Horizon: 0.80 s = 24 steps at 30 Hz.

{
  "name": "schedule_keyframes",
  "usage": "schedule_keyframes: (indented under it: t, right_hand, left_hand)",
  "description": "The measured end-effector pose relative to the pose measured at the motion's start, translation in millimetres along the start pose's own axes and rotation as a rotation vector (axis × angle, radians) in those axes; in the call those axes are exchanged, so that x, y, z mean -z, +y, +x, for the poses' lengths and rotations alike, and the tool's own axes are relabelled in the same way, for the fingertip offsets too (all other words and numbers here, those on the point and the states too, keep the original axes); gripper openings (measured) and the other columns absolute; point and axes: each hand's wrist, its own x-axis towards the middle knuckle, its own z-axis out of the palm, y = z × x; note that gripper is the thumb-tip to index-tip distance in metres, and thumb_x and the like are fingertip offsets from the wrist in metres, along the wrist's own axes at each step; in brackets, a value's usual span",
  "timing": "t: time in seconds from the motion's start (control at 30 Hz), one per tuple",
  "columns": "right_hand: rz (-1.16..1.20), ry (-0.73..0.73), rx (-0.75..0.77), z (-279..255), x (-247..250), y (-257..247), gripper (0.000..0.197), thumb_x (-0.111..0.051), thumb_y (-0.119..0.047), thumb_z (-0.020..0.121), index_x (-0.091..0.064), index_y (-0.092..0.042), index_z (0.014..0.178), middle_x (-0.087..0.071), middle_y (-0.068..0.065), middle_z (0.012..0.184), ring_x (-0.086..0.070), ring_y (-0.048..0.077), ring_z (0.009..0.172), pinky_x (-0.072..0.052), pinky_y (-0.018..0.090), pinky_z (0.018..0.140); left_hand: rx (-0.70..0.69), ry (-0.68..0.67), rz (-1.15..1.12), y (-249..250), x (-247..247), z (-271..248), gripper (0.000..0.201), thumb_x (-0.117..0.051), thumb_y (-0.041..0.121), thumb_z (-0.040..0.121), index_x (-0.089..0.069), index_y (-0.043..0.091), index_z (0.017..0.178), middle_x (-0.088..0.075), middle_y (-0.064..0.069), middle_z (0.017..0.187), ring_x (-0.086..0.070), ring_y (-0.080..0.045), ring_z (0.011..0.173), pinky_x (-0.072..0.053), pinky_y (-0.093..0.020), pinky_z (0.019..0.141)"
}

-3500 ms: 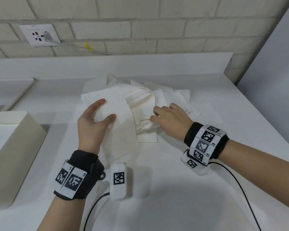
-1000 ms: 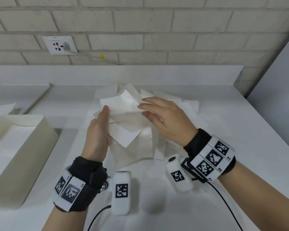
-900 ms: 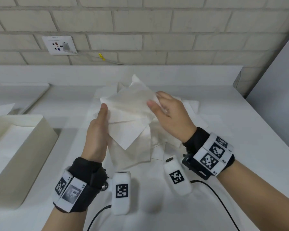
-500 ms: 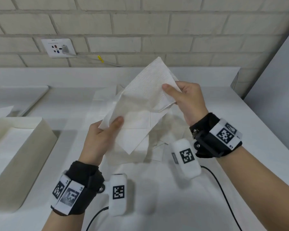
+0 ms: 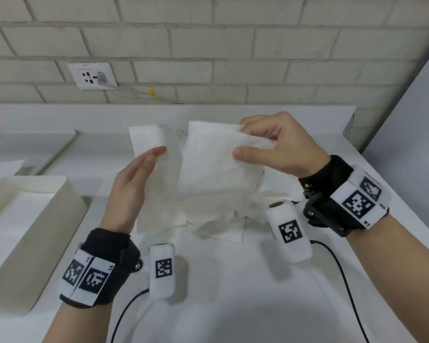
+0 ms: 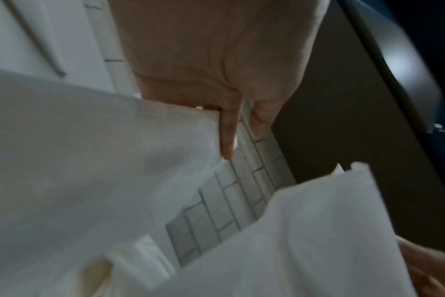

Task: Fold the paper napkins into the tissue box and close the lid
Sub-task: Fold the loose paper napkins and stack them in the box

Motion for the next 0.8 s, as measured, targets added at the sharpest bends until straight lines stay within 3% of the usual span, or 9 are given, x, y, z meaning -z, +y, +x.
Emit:
schedule_keyframes:
  t: [0.1,0.23,0.33,0.43,0.57,0.63,0.73,0.77,0.8]
  right_hand:
    - [-0.085,-0.076,0.062,3.5,-10.4,-5.0,0.007,-0.064,-0.008,0.078,-0.070,-0.004,0.076,-0.059,0.008,0.072,-0.055,0.007,0.067,-0.040,0.013,0.075]
    - [-0.131,-0.032,0.078,7.6,-18.2,-2.7,0.017,-0.063,-0.009,0.077,-0.067,0.007,0.073,-0.057,0.013,0.071,-0.054,0.018,0.068,-0.041,0.017,0.074]
    - [-0.125,0.026,0.042,8.3,-20.8,1.6,0.024,-0.062,-0.013,0.076,-0.065,0.010,0.072,-0.057,0.020,0.075,-0.055,0.025,0.071,-0.043,0.026,0.073]
    - [-0.109,0.077,0.007,8.1,-21.9,6.9,0.026,-0.061,-0.015,0.076,-0.063,0.011,0.071,-0.057,0.021,0.079,-0.055,0.028,0.074,-0.043,0.029,0.072]
    - [-0.052,0.079,-0.034,5.3,-24.2,6.7,0.011,-0.061,-0.013,0.075,-0.066,-0.005,0.070,-0.059,0.007,0.078,-0.058,0.013,0.072,-0.042,0.019,0.071]
    - [-0.026,0.088,-0.042,4.6,-26.2,6.5,0.007,-0.061,-0.012,0.075,-0.066,-0.012,0.071,-0.058,0.001,0.076,-0.056,0.007,0.070,-0.041,0.014,0.069]
    - [0.006,0.194,-0.057,6.1,-24.6,12.3,0.021,-0.061,-0.012,0.071,-0.064,0.009,0.070,-0.057,0.023,0.080,-0.054,0.026,0.071,-0.039,0.023,0.069]
    - [0.019,0.212,-0.061,6.2,-23.5,13.0,0.024,-0.060,-0.012,0.070,-0.064,0.012,0.071,-0.057,0.027,0.083,-0.054,0.028,0.072,-0.040,0.024,0.069]
    - [0.021,0.205,-0.066,6.1,-22.8,13.1,0.023,-0.060,-0.011,0.070,-0.065,0.011,0.072,-0.057,0.026,0.084,-0.055,0.028,0.073,-0.041,0.025,0.070]
  left_hand:
    - [-0.105,-0.145,0.030,17.4,-9.4,-5.9,0.020,-0.055,0.048,0.089,-0.069,0.041,0.102,-0.067,0.024,0.110,-0.055,0.004,0.115,-0.040,-0.017,0.099]
    - [-0.156,-0.286,0.041,24.0,-19.8,-12.1,0.028,-0.051,0.030,0.087,-0.074,0.046,0.084,-0.071,0.022,0.086,-0.064,0.006,0.083,-0.046,-0.008,0.071]
    - [-0.195,-0.288,0.021,22.1,-22.7,-15.4,0.022,-0.053,0.050,0.084,-0.074,0.045,0.081,-0.070,0.017,0.083,-0.062,0.002,0.080,-0.046,-0.012,0.073]
    - [-0.243,-0.279,0.012,20.5,-26.4,-20.8,0.038,-0.046,0.074,0.079,-0.071,0.046,0.080,-0.065,0.016,0.080,-0.057,0.002,0.077,-0.044,-0.011,0.073]
    - [-0.293,-0.242,0.060,18.3,-35.2,-25.2,0.020,-0.049,0.058,0.086,-0.068,0.055,0.091,-0.067,0.027,0.091,-0.059,0.008,0.087,-0.042,-0.007,0.077]
    - [-0.287,-0.218,0.069,16.1,-35.0,-26.0,0.025,-0.053,0.065,0.081,-0.068,0.053,0.097,-0.066,0.027,0.099,-0.059,0.006,0.098,-0.041,-0.008,0.083]
    - [-0.311,-0.227,0.119,14.4,-36.0,-28.5,0.031,-0.048,0.068,0.082,-0.068,0.049,0.096,-0.065,0.024,0.096,-0.058,0.004,0.095,-0.040,-0.009,0.083]
    - [-0.313,-0.226,0.134,13.1,-36.7,-28.4,0.030,-0.047,0.063,0.086,-0.069,0.044,0.089,-0.064,0.016,0.088,-0.057,0.003,0.087,-0.040,-0.010,0.078]
    - [-0.313,-0.210,0.143,11.0,-37.7,-27.9,0.035,-0.045,0.057,0.089,-0.067,0.030,0.081,-0.059,0.005,0.079,-0.053,0.001,0.076,-0.040,-0.012,0.072]
